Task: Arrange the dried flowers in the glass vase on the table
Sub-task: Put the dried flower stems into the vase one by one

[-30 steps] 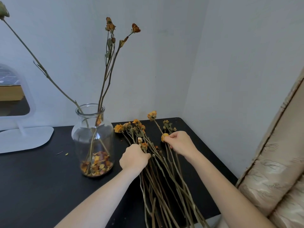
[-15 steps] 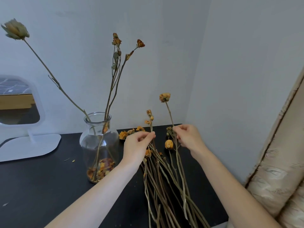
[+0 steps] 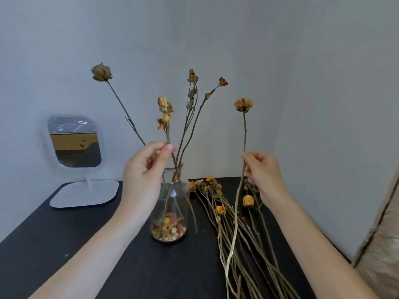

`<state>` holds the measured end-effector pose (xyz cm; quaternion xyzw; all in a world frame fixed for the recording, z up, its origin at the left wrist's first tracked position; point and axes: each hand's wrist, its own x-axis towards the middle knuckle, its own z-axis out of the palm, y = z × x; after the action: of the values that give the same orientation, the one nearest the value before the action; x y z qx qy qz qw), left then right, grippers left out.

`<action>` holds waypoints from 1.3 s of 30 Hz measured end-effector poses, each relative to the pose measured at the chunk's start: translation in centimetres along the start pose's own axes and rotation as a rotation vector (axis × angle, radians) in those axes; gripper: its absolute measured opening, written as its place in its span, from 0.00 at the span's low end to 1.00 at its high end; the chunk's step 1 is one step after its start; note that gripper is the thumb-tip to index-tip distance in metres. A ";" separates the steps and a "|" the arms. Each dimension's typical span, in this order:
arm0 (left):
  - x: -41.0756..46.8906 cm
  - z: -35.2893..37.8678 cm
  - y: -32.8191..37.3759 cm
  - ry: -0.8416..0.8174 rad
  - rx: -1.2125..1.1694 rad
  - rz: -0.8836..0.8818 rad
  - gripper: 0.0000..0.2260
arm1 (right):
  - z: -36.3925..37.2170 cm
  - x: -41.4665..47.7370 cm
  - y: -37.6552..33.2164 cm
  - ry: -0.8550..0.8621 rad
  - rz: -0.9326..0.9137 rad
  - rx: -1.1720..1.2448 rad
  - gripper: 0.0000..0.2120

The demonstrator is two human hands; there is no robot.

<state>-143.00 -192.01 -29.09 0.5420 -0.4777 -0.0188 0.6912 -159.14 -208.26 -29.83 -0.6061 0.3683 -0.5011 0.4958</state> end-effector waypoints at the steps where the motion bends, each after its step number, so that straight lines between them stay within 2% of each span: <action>1: 0.7 -1.1 0.4 0.051 0.020 0.039 0.08 | 0.4 -0.2 -0.1 -0.009 -0.006 -0.005 0.06; 9: 6.6 -5.0 3.1 0.350 0.047 0.182 0.08 | 2.4 -0.4 -1.0 -0.037 -0.032 0.031 0.06; 19: 9.2 -3.3 3.5 0.393 -0.076 0.216 0.08 | 1.7 0.1 -1.0 -0.005 -0.096 -0.034 0.06; 23: 9.9 -3.0 3.9 0.381 -0.084 0.249 0.08 | 1.5 0.4 -0.8 0.006 -0.092 -0.044 0.07; 28: 8.6 -1.4 1.3 0.309 -0.005 0.168 0.07 | 1.9 0.1 -0.1 -0.003 -0.056 -0.041 0.07; 39: 5.3 -1.2 -4.7 0.143 0.447 0.129 0.07 | 2.7 -0.6 -0.5 -0.029 -0.062 -0.078 0.07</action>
<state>-137.03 -195.96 -29.24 0.6500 -0.4532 0.1700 0.5858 -156.70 -206.96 -29.48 -0.6433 0.3617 -0.4926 0.4612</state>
